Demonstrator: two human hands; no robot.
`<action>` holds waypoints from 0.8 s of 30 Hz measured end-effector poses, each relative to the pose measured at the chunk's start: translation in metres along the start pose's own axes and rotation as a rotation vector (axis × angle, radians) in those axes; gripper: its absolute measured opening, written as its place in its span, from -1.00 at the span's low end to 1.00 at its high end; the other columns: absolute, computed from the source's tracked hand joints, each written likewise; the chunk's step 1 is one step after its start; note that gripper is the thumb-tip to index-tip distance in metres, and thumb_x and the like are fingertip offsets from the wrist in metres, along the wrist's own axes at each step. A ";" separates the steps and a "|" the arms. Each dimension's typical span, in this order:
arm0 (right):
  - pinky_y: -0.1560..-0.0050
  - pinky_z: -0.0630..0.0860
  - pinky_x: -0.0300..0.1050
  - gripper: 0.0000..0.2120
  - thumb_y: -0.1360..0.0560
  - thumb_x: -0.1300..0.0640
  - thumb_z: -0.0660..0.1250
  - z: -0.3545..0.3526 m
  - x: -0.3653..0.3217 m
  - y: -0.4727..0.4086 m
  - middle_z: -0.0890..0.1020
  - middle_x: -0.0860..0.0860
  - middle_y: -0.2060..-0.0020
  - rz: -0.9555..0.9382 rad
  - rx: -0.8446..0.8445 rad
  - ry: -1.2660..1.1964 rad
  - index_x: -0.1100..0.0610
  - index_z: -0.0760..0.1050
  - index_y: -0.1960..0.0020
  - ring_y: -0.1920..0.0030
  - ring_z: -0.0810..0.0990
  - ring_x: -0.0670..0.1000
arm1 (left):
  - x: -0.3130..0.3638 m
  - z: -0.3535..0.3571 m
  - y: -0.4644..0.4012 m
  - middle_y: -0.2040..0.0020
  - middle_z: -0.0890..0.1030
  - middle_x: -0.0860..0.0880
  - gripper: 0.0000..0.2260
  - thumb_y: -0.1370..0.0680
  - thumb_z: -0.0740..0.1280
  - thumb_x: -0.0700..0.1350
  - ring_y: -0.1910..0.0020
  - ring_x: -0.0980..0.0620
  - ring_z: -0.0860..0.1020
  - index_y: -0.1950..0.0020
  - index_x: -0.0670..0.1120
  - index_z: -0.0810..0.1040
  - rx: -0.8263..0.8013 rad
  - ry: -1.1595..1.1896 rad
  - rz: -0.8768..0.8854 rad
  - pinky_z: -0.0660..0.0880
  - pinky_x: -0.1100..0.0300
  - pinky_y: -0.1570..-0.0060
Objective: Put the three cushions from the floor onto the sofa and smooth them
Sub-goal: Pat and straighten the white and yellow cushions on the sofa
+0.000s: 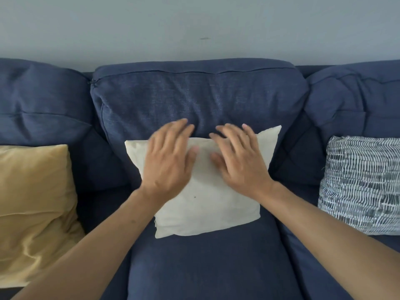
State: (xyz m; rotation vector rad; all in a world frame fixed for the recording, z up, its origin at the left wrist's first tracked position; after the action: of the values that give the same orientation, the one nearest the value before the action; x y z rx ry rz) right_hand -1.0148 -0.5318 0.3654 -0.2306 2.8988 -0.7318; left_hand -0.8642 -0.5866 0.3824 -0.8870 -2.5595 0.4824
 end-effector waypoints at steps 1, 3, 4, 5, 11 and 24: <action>-0.63 0.20 0.37 -0.54 -0.78 -0.01 0.19 0.007 -0.011 0.007 0.50 0.17 -0.56 -0.050 -0.063 -0.015 0.22 0.46 -0.56 -0.60 0.42 0.22 | 0.019 0.008 0.004 -0.64 0.41 -0.11 -0.53 -0.78 0.11 0.06 -0.63 -0.18 0.34 -0.61 -0.16 0.43 -0.041 0.030 0.094 0.26 -0.20 -0.60; -0.70 0.02 0.40 -0.44 -0.81 -0.09 0.03 0.029 -0.015 0.022 0.32 0.13 -0.69 -0.067 -0.221 -0.008 0.19 0.27 -0.70 -0.73 0.20 0.16 | 0.037 0.033 0.015 -0.72 0.27 -0.09 -0.45 -0.80 -0.01 0.13 -0.72 -0.13 0.19 -0.68 -0.15 0.33 -0.175 -0.006 0.188 0.17 -0.24 -0.65; -0.71 -0.03 0.40 -0.40 -0.81 -0.14 -0.04 0.035 -0.009 0.026 0.27 0.12 -0.72 -0.044 -0.270 0.013 0.17 0.21 -0.72 -0.75 0.13 0.14 | 0.033 0.044 0.019 -0.74 0.21 -0.08 -0.40 -0.79 -0.07 0.19 -0.74 -0.13 0.12 -0.71 -0.15 0.28 -0.243 -0.057 0.190 0.14 -0.25 -0.66; -0.71 -0.06 0.39 -0.37 -0.80 -0.19 -0.07 0.040 0.002 0.030 0.24 0.13 -0.73 -0.010 -0.299 0.045 0.17 0.20 -0.73 -0.76 0.12 0.14 | 0.022 0.054 0.022 -0.76 0.15 -0.08 -0.35 -0.78 -0.12 0.24 -0.75 -0.12 0.07 -0.72 -0.14 0.23 -0.304 -0.119 0.175 0.10 -0.25 -0.67; -0.69 -0.07 0.47 -0.25 -0.75 -0.31 -0.18 0.036 0.067 0.041 0.22 0.14 -0.73 0.223 -0.397 0.137 0.16 0.16 -0.73 -0.76 0.08 0.17 | -0.067 0.051 0.045 -0.79 -0.06 -0.07 -0.28 -0.73 -0.27 0.33 -0.76 -0.12 -0.12 -0.78 -0.08 -0.04 -0.434 -0.301 -0.010 -0.06 -0.25 -0.71; -0.70 -0.15 0.45 -0.30 -0.76 -0.30 -0.11 0.007 -0.072 0.011 0.04 0.14 -0.77 0.273 -0.311 0.090 0.09 0.12 -0.75 -0.77 -0.09 0.19 | -0.146 -0.065 0.122 -0.78 -0.10 -0.01 -0.30 -0.73 -0.13 0.34 -0.76 -0.08 -0.13 -0.78 -0.02 -0.07 -0.300 -0.194 -0.241 -0.08 -0.22 -0.71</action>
State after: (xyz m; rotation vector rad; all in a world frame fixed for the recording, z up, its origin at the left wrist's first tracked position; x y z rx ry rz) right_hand -0.9442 -0.5119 0.3613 0.1699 3.0307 -0.2532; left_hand -0.6664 -0.5775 0.3497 -0.6369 -2.9206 0.1182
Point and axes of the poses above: each hand's wrist, its own y-axis away from the middle knuckle, its own z-axis out of the palm, x = y × z, the point moved 10 cm from there along -y, towards the middle knuckle
